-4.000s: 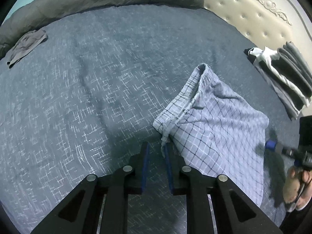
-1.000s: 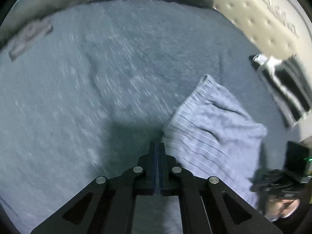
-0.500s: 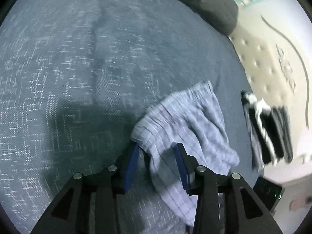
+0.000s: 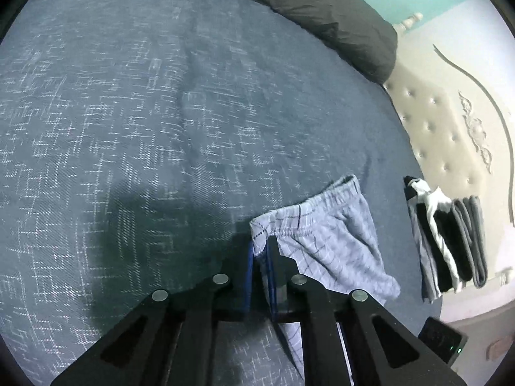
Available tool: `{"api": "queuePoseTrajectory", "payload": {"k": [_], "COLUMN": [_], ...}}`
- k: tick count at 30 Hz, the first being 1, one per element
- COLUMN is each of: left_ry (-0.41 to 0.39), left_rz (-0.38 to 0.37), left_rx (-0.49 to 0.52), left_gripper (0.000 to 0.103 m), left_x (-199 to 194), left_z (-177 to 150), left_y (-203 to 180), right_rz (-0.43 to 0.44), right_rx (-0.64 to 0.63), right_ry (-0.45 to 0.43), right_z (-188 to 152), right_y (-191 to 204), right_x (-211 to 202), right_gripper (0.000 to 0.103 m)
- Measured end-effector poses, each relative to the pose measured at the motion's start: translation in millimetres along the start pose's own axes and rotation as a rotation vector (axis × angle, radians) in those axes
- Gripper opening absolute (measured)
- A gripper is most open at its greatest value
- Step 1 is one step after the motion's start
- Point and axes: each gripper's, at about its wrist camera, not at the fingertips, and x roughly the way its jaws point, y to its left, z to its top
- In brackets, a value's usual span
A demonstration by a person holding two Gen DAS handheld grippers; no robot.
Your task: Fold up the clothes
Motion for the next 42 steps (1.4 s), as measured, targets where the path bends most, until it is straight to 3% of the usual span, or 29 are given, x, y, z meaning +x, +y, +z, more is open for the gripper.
{"api": "queuePoseTrajectory", "payload": {"k": [7,10,13,15,21,24,31,32,34,36,42], "left_ry": [-0.006,-0.018,-0.013,-0.006,0.009,0.013,0.03,0.032,0.037,0.04,0.039], "left_rz": [0.004,0.013,0.036,0.039,0.029,0.022,0.035,0.037,0.041,0.044,0.055], "left_rx": [-0.003,-0.009,0.016,0.037,0.063,0.055,0.055,0.055,0.056,0.055,0.058], "left_gripper": [0.017,0.026,0.026,0.027,0.031,0.032,0.032,0.032,0.032,0.032,0.033], "left_x": [-0.7,-3.3,-13.0,-15.6,-17.4,-13.4,-12.1,-12.0,-11.7,-11.3,-13.9], "left_z": [1.5,3.6,0.2,-2.8,-17.9,-20.3,-30.0,-31.4,-34.2,-34.8,-35.6], "left_y": [-4.2,-4.8,-5.4,-10.6,-11.8,-13.1,-11.9,-11.7,-11.3,-11.2,-11.1], "right_rz": [0.029,0.053,0.047,-0.007,-0.225,-0.293,-0.296,-0.3,-0.317,-0.303,-0.308], "right_rx": [0.006,0.023,0.051,0.098,0.219,0.273,0.285,0.275,0.255,0.271,0.302], "right_ry": [0.008,-0.044,-0.132,-0.21,-0.393,-0.438,-0.404,-0.404,-0.395,-0.39,-0.424], "right_z": [-2.8,-0.2,6.3,11.3,14.9,15.7,21.6,22.7,24.8,23.5,19.2], "right_y": [0.1,-3.6,-14.1,-31.5,-74.7,-91.5,-97.8,-96.4,-95.2,-100.5,-106.1], "right_x": [-4.5,-22.3,-45.6,-65.4,-117.9,-133.1,-117.0,-115.4,-112.5,-111.8,-120.7], "right_gripper": [0.004,0.004,0.004,0.005,0.033,0.034,0.034,0.031,0.012,0.004,0.003]}}
